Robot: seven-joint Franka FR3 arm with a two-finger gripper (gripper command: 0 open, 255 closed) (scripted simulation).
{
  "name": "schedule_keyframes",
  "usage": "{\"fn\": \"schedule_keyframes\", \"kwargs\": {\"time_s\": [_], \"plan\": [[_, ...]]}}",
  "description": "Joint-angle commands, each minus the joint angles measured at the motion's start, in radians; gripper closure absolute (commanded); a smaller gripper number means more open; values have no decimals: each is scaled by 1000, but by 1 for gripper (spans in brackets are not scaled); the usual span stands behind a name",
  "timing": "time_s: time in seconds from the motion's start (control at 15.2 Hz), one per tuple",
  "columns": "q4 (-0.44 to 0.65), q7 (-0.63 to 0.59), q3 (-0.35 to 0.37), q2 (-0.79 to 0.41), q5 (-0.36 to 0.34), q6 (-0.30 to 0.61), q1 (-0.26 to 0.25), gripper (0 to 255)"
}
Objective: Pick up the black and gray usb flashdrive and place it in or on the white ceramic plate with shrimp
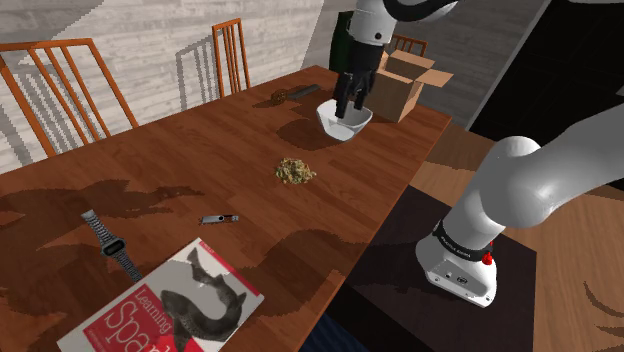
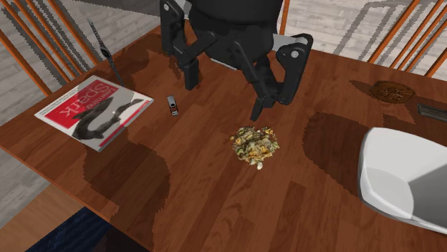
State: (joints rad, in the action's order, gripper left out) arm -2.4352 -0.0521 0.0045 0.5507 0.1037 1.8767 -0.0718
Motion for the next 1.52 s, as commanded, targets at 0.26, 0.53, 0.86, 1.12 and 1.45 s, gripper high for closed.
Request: {"fn": "schedule_keyframes", "kwargs": {"time_s": [0.26,0.53,0.86,1.12,1.45], "plan": [[41,67,43,-196,2,161,-56,0],[92,104,75,-333,-7,251,-88,0],[173,138,115,-505,-37,344,-125,0],[252,155,144,-641,-76,402,-155,0],[365,168,171,-809,-141,456,-199,0]]}}
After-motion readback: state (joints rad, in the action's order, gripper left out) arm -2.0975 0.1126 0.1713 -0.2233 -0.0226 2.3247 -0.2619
